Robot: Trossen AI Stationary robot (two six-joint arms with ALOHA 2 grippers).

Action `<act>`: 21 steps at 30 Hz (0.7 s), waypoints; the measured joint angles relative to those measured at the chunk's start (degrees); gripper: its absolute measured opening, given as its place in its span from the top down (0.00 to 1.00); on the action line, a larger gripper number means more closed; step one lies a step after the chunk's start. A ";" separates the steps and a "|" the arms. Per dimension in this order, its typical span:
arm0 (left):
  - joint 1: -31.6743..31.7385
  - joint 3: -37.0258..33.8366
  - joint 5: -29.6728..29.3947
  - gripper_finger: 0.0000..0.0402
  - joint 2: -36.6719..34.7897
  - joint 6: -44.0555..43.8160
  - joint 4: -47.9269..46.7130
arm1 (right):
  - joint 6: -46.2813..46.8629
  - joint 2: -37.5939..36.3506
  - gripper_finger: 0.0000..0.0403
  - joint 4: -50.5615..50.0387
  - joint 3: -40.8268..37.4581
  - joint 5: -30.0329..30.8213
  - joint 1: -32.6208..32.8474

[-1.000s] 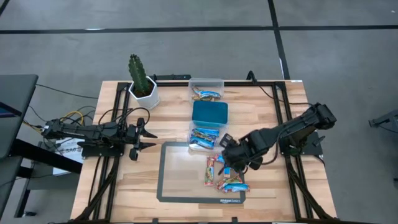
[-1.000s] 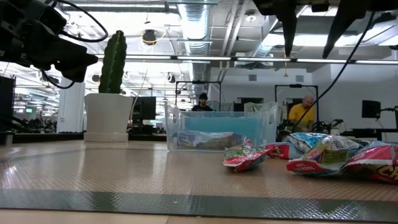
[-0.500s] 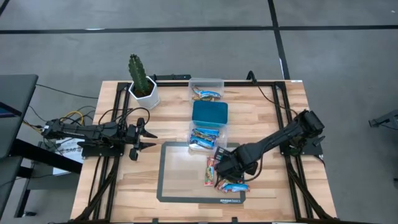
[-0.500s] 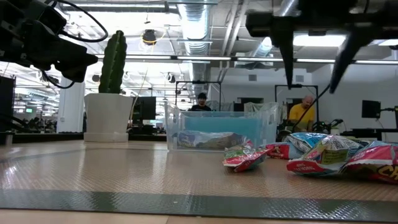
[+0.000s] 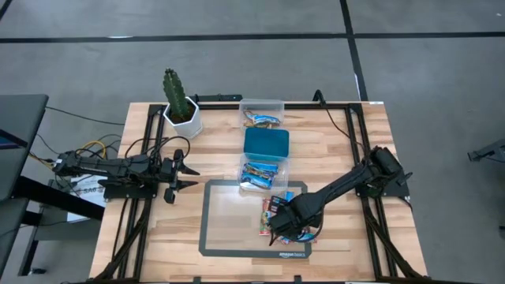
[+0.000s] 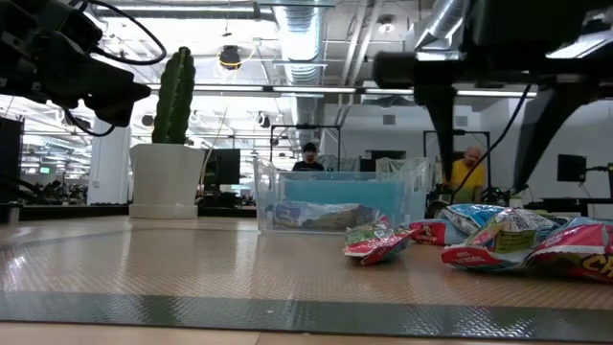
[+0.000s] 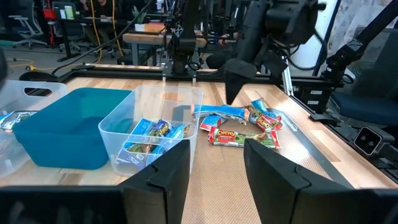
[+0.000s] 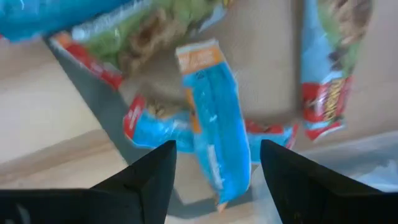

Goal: Pick and place Granola Bars by type
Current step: Put the yellow granola bar into the top transparent bin

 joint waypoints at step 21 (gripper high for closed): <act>0.00 -0.02 0.00 0.64 0.02 0.00 0.00 | -2.36 2.40 0.51 3.97 -1.06 -0.17 0.20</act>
